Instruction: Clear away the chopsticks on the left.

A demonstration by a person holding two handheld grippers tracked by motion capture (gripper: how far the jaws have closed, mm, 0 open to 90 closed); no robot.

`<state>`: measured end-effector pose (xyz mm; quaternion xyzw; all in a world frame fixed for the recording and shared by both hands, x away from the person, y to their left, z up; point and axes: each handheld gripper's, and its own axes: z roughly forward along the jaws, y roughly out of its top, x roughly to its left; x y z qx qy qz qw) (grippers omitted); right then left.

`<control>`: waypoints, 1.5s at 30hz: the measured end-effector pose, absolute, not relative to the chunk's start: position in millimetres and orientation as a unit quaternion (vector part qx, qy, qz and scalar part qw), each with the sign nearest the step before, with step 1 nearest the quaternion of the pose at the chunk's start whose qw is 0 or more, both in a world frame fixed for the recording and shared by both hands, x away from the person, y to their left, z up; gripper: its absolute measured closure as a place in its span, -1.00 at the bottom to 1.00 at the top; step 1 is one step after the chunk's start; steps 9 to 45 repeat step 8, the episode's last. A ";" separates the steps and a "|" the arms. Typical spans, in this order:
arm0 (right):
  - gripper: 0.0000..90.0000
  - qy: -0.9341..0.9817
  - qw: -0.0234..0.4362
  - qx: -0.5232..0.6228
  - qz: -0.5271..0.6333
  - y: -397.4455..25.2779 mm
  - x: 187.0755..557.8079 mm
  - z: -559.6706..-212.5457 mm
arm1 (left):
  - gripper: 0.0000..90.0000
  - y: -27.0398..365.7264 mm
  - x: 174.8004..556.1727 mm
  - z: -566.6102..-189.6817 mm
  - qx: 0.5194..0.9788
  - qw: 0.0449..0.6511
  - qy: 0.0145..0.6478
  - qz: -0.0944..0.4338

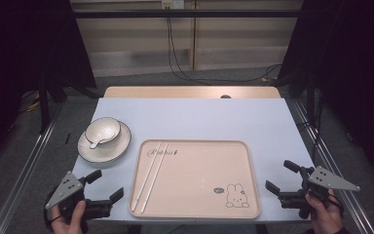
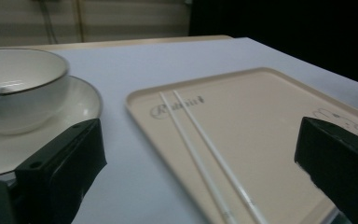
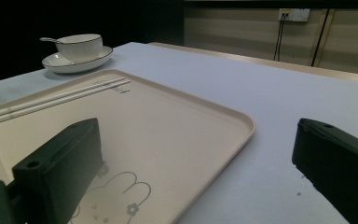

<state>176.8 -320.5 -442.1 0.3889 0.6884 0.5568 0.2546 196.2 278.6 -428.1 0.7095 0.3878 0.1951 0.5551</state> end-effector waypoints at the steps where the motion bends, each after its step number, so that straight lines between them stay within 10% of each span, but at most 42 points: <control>1: -0.97 0.688 0.257 0.389 0.556 -321.1 176.6 -442.2 | -0.96 284.8 194.9 -429.9 0.704 0.557 0.393 0.200; 45: -0.99 0.692 0.254 0.391 0.551 -320.9 177.7 -442.9 | -0.96 292.0 201.4 -436.3 0.694 0.573 0.405 0.163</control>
